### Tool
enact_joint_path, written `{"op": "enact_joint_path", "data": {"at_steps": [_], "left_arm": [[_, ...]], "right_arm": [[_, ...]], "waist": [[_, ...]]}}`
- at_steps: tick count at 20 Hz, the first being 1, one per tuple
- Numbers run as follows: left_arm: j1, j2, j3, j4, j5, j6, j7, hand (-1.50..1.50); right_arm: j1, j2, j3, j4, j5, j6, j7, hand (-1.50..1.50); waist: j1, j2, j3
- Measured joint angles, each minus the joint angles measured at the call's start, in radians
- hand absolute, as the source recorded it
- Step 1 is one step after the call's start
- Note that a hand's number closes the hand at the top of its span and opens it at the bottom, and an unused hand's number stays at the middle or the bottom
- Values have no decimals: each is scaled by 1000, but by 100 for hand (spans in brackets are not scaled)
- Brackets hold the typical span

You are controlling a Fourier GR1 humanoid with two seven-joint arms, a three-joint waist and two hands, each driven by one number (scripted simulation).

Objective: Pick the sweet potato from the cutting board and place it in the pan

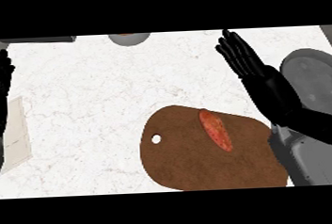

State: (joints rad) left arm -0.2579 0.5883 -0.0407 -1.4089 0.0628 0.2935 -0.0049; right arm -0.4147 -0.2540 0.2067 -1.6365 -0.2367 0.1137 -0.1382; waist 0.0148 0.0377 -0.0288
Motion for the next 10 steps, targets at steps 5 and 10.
{"op": "enact_joint_path", "data": {"at_steps": [5, 10], "left_arm": [[-2, -108, -28, -17, 74, -23, 28, 0], [13, -201, -47, -47, 185, -68, 93, 0]], "right_arm": [[-89, 2, 10, 116, -155, 204, 16, 150], [-126, -123, -12, 248, -125, 390, -65, 150]], "waist": [[24, -15, 21], [26, -20, 28]]}}
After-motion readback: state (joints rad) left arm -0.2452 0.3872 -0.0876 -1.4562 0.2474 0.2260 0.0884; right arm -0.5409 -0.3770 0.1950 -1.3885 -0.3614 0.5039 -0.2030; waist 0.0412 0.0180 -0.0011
